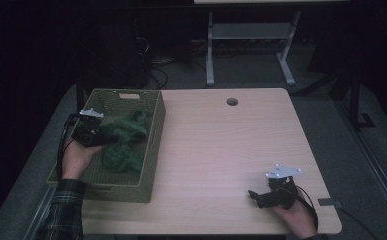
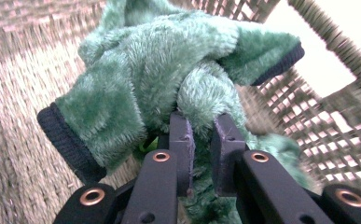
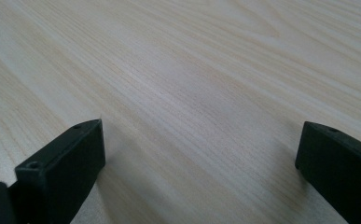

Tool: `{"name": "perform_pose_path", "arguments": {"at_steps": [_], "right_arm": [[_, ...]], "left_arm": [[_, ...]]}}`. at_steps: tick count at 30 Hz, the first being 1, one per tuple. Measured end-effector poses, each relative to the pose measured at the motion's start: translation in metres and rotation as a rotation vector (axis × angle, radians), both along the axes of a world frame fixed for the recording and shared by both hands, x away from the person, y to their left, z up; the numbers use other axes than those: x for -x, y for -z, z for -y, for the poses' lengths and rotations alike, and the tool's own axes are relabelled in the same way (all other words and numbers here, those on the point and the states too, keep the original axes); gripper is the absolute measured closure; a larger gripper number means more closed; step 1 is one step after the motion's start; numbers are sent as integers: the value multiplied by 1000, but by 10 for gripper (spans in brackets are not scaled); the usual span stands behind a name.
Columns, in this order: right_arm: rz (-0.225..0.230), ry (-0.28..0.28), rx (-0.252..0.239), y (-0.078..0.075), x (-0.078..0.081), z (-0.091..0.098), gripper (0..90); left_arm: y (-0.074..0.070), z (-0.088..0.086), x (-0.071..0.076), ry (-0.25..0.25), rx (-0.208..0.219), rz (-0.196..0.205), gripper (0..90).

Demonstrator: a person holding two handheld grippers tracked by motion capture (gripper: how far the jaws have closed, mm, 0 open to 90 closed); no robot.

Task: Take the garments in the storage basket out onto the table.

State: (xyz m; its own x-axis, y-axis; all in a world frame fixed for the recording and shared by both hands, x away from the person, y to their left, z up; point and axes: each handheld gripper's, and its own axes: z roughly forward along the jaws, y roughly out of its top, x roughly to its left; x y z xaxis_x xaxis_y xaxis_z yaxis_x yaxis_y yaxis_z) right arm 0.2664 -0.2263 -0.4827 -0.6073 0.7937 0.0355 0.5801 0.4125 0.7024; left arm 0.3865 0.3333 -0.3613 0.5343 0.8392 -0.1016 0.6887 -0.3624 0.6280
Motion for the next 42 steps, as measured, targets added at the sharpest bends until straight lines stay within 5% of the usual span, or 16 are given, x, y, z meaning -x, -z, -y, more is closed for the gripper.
{"name": "perform_pose_path", "arguments": {"at_steps": [24,42], "right_arm": [[-1,6,-4,0,0,0,10],[0,8,-4,0,0,0,10]], "left_arm": [[-79,-1,19,22,148,227,820],[-140,34,30,121,226,349,820]]}}
